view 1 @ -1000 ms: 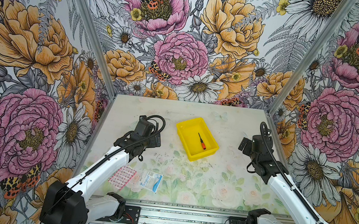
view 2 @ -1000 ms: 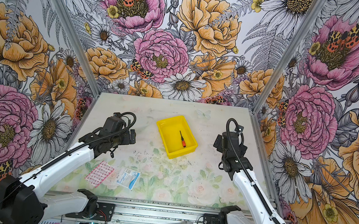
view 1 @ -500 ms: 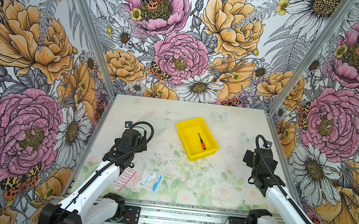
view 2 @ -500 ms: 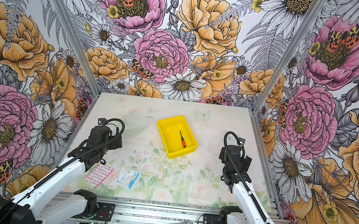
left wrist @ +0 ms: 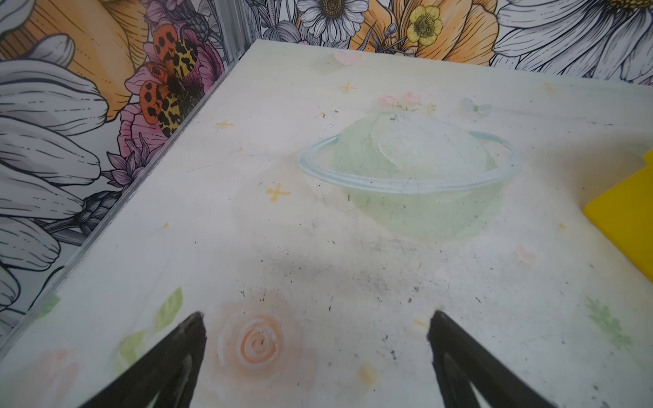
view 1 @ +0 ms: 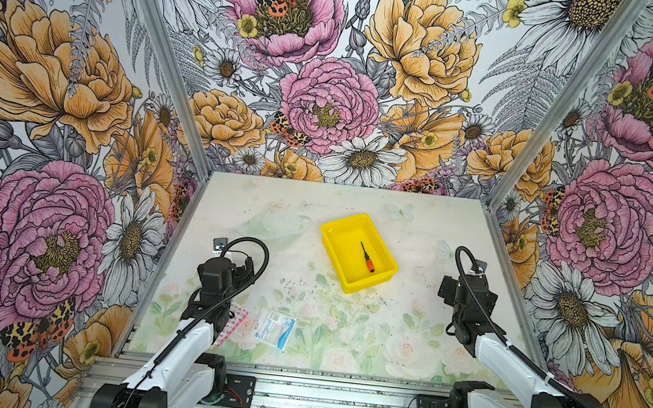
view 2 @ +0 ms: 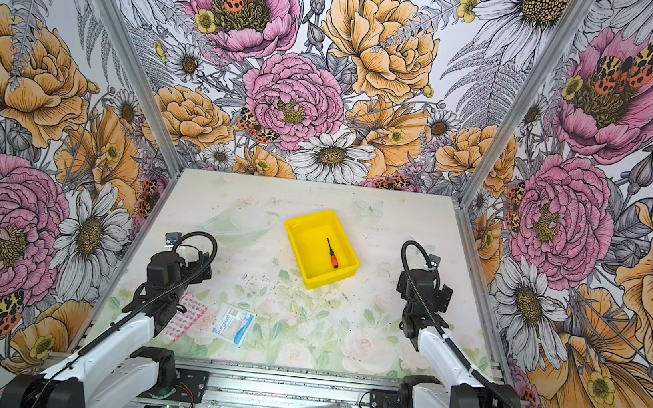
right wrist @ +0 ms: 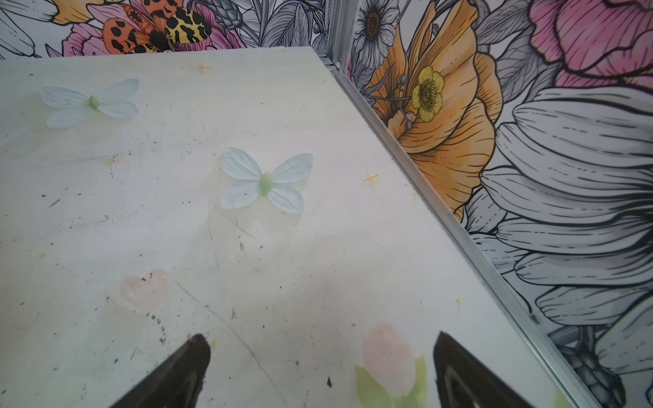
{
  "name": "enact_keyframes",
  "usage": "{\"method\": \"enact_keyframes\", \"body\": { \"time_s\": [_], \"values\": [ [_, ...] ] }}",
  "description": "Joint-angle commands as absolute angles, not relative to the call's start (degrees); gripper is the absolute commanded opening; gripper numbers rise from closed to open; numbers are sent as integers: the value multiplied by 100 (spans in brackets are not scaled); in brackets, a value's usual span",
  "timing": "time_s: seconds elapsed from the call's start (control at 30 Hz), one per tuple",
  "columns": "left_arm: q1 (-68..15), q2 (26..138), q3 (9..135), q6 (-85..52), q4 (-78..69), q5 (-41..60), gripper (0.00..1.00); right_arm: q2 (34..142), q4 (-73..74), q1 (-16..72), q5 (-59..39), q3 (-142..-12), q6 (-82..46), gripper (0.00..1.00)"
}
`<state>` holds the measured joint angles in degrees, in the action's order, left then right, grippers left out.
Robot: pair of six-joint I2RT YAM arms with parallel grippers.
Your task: Put the screwdriver in the bin
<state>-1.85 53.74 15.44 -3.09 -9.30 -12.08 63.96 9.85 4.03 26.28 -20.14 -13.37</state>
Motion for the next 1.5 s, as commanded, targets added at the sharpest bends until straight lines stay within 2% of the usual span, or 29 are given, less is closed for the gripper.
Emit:
{"method": "enact_keyframes", "body": {
  "time_s": [0.0,0.23,0.4,0.53,0.7,0.83,1.0,1.47],
  "values": [
    [-110,5898,1662,-31,-2247,-867,99,6833,1973,326,2521,-2261,-1227,99],
    [-59,7416,2301,161,-3211,-510,99,7780,2787,275,2401,-2671,-1135,99],
    [69,8101,2603,120,-3769,-116,99,8505,2748,143,2269,-3288,-875,100],
    [80,8564,2628,254,-4177,123,99,8691,3243,53,2084,-3142,-843,99],
    [176,8760,2344,62,-4826,-40,99,8610,3503,0,1552,-2953,-741,99],
    [133,8763,2314,66,-4872,-201,98,8818,4920,-57,454,-2284,-350,99],
    [27,8827,2209,79,-5185,-491,99,8849,4911,-85,378,-2309,-378,99],
    [18,8842,2208,94,-5224,-482,99,8786,4882,-97,378,-2270,-386,100]
  ]
}}
